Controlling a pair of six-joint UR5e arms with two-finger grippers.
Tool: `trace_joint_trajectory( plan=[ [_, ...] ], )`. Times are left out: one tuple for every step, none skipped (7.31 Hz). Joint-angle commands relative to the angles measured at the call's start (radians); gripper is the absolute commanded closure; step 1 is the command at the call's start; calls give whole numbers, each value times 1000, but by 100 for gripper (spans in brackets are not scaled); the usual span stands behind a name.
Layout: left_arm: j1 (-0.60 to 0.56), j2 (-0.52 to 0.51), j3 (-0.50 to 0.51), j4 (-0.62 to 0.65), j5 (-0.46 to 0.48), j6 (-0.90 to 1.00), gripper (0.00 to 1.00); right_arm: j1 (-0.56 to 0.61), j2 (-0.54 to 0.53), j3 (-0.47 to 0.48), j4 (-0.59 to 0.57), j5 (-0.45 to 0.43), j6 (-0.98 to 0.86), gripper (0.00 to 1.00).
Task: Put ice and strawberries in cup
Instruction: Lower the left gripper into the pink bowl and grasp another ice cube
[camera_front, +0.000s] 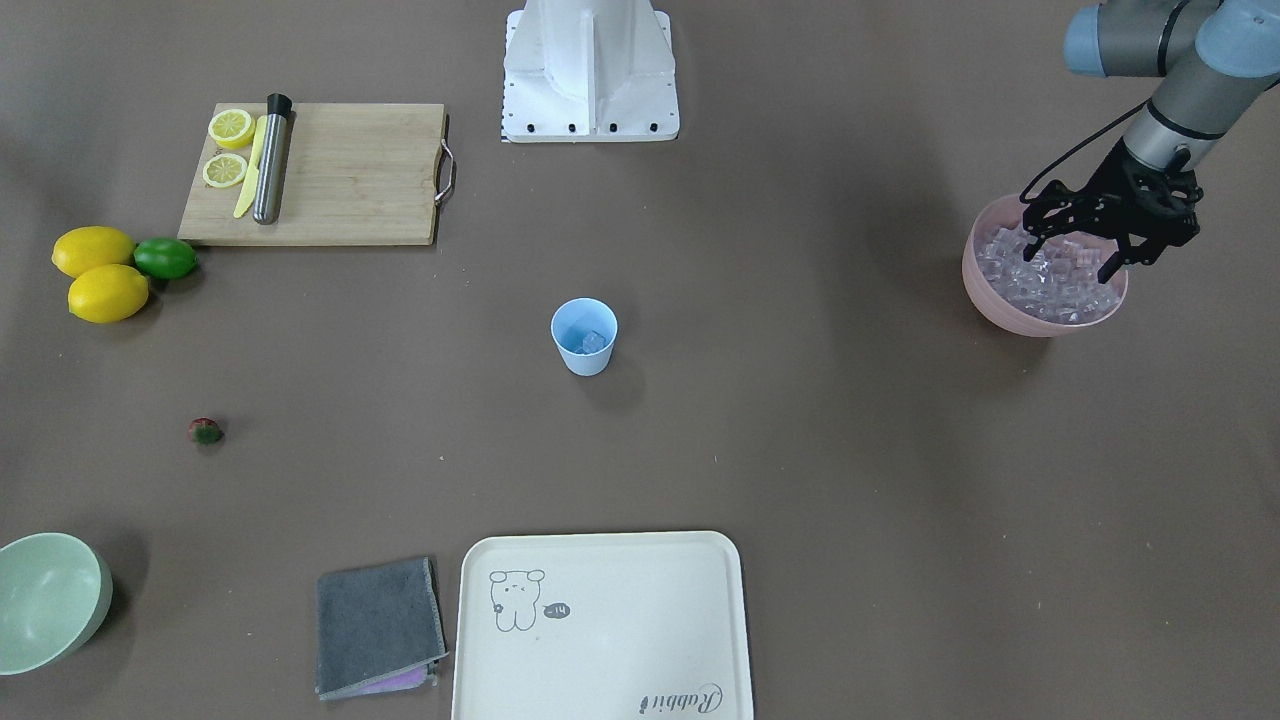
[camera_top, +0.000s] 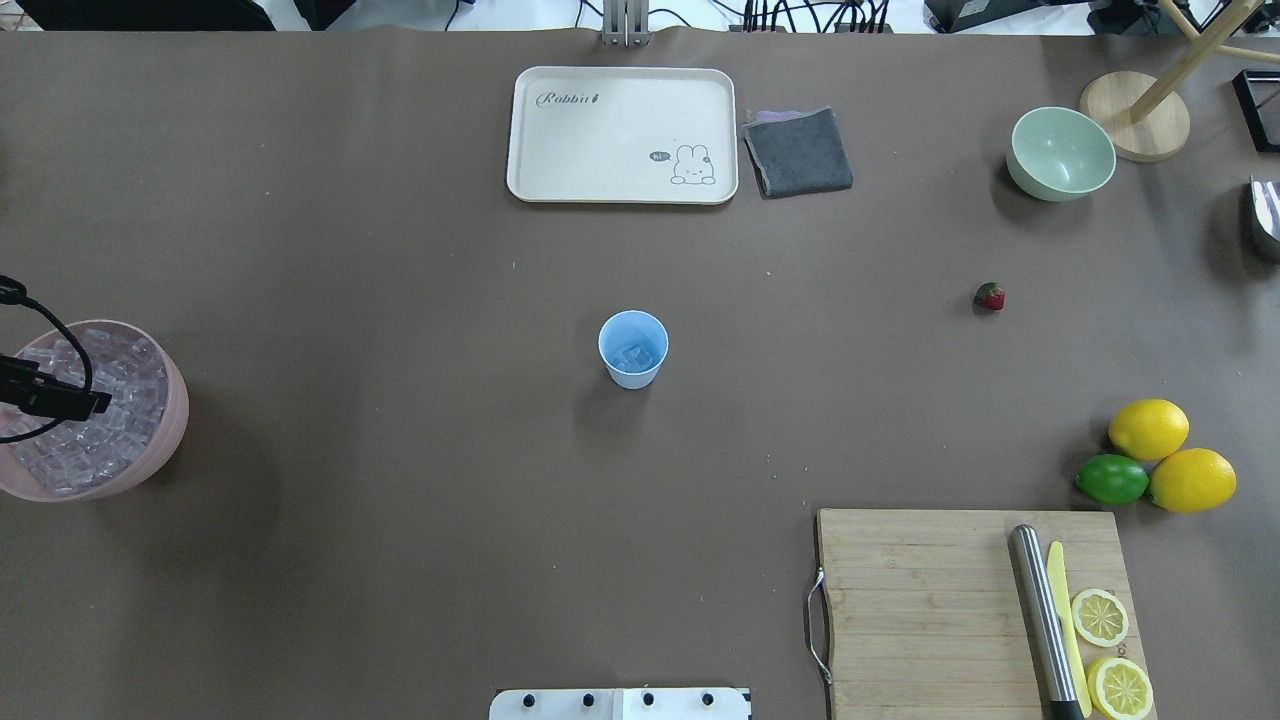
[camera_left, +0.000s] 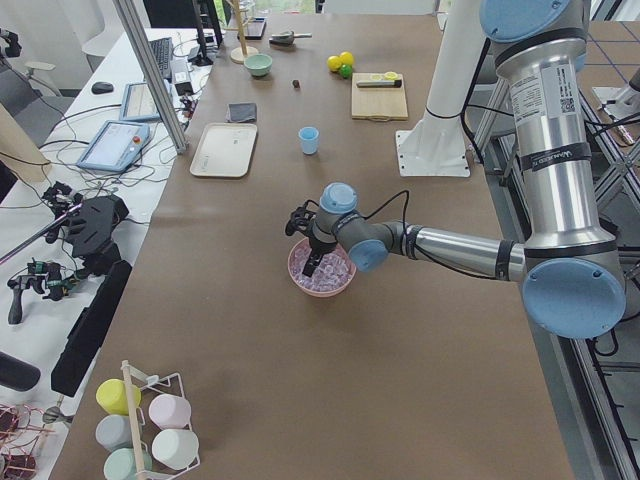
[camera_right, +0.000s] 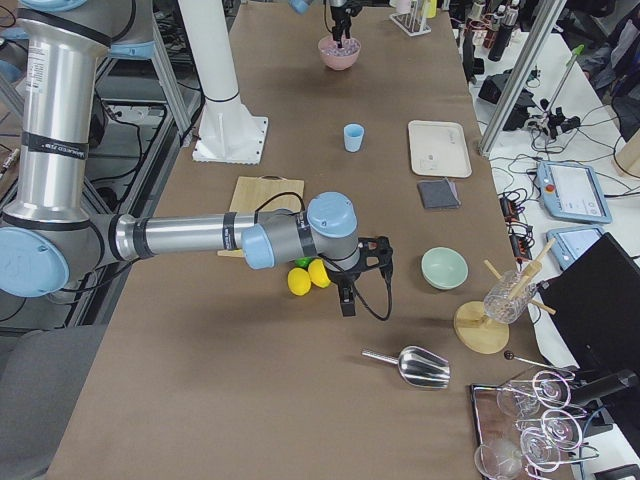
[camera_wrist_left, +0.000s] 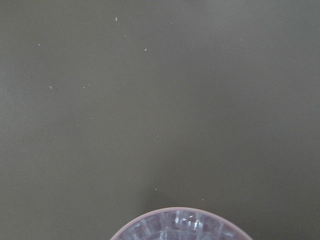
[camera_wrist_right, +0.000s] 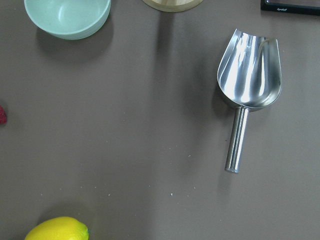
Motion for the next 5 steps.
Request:
trace_joint_trajectory(
  plan=[
    [52,0,11,-16,4,-55,2,0,-1,-3,9,0,0,0],
    [110,0,11,-46,60,-105,2,0,-1,-3,9,0,0,0],
    [133,1,11,-51,77,-112,3,0,-1,-3,9,-2,0,0],
    [132,7,13,-51,77,-106,6,0,-1,-3,9,-2,1,0],
    [121,29,8,-51,71,-97,8,0,1,-3,9,0,1,0]
  ],
)
